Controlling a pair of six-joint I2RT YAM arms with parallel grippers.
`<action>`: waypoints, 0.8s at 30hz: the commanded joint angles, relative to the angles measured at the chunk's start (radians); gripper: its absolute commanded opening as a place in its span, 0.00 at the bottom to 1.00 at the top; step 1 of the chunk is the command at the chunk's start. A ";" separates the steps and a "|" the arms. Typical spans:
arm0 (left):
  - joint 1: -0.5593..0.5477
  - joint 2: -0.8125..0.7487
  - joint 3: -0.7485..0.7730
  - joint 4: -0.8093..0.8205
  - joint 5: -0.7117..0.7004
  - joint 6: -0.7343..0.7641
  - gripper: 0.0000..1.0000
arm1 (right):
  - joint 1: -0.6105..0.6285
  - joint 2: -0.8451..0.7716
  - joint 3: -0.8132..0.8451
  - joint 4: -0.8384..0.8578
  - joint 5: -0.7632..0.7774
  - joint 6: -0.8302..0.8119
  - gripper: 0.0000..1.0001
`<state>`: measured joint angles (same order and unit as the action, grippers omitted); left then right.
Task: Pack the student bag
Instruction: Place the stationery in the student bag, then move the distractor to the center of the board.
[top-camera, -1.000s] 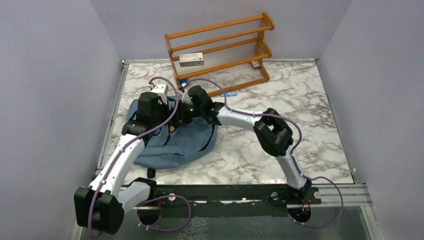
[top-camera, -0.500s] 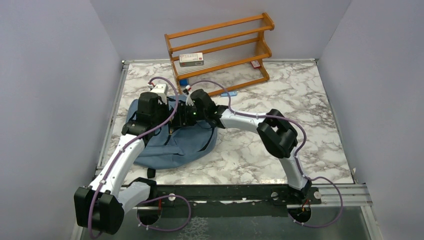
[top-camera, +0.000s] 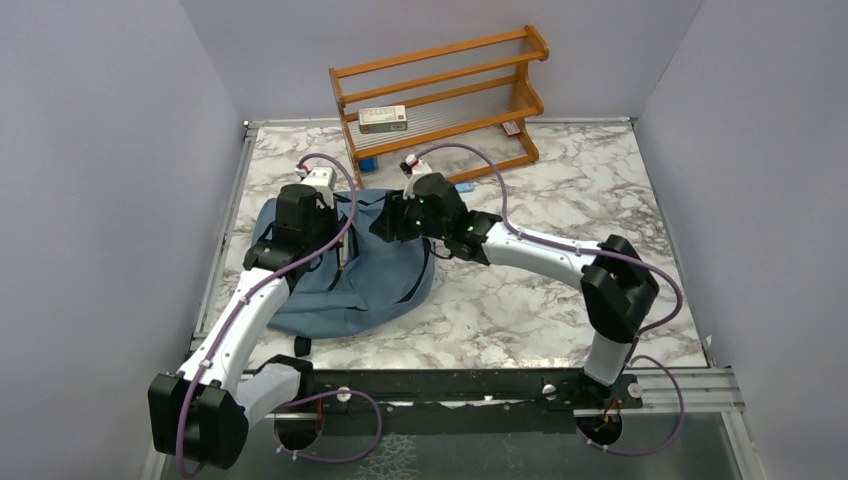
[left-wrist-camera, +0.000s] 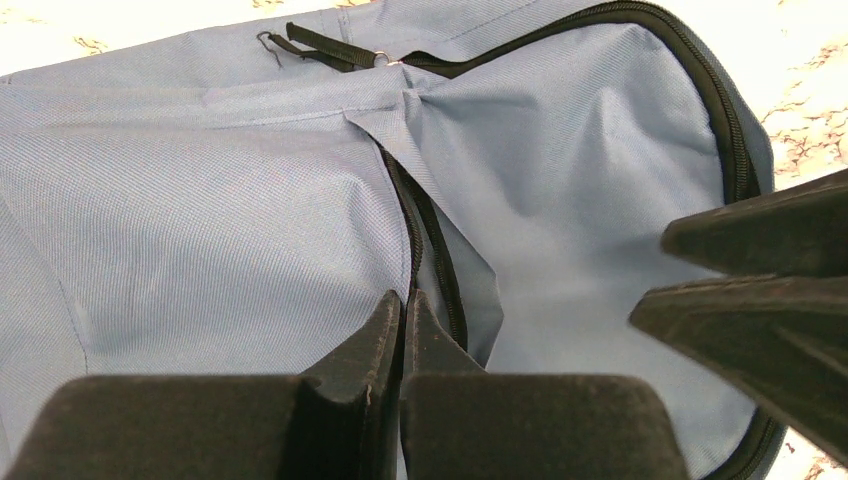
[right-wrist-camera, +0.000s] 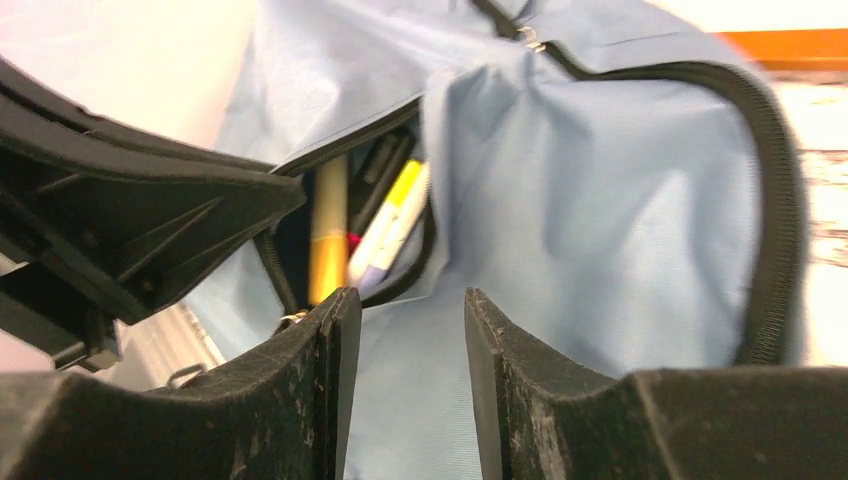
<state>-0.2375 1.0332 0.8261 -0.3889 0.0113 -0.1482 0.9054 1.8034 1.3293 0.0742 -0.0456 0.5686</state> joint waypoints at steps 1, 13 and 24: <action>-0.006 -0.003 0.025 0.078 0.057 -0.007 0.00 | -0.041 -0.050 -0.036 -0.070 0.200 -0.087 0.48; -0.006 0.003 0.026 0.082 0.072 -0.012 0.00 | -0.276 -0.124 -0.148 -0.122 0.287 -0.191 0.55; -0.006 -0.003 0.016 0.085 0.091 -0.024 0.00 | -0.445 0.057 -0.054 -0.083 0.146 -0.240 0.62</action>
<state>-0.2375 1.0420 0.8261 -0.3824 0.0334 -0.1497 0.4965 1.7844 1.2114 -0.0227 0.1673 0.3561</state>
